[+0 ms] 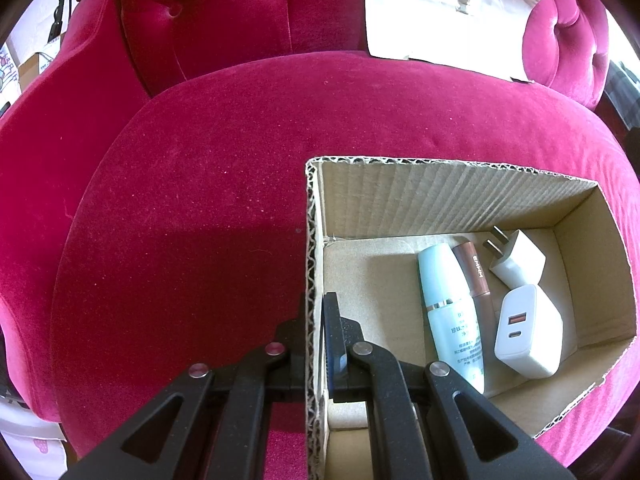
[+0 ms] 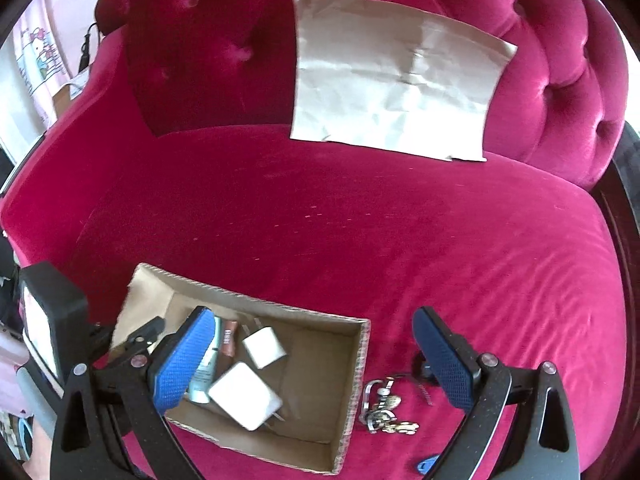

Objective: Organize rigid objects
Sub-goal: 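Move the right tool back to the black dome-shaped object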

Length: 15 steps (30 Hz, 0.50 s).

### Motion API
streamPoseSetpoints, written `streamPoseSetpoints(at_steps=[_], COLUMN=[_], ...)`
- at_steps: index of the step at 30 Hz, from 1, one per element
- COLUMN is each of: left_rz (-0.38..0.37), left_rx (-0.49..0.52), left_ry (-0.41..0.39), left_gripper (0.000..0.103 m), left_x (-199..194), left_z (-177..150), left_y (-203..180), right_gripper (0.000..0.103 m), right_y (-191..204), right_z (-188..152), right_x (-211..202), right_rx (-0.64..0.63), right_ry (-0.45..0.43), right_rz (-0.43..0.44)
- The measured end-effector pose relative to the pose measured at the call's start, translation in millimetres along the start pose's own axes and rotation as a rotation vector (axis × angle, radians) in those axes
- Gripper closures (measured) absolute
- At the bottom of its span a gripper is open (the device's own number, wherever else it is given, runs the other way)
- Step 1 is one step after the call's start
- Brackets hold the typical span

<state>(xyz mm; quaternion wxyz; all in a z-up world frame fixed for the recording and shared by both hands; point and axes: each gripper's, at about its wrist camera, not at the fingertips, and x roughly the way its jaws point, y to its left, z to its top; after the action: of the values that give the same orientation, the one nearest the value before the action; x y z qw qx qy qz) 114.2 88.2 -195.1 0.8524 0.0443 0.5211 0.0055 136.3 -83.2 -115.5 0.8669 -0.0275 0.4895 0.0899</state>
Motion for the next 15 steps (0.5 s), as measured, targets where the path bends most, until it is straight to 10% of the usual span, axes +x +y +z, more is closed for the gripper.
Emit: streamPoseSetpoints(at_steps=[15], left_rz=[0.000], left_rx=[0.001], left_ry=[0.000], left_gripper=[0.098], left_x=[0], left_z=[1], left_y=[1], right_gripper=[0.002], right_y=[-72], right_z=[-11], right_x=[8], right_rx=[0.089], right_ry=[0.027], right_rz=[-0.109])
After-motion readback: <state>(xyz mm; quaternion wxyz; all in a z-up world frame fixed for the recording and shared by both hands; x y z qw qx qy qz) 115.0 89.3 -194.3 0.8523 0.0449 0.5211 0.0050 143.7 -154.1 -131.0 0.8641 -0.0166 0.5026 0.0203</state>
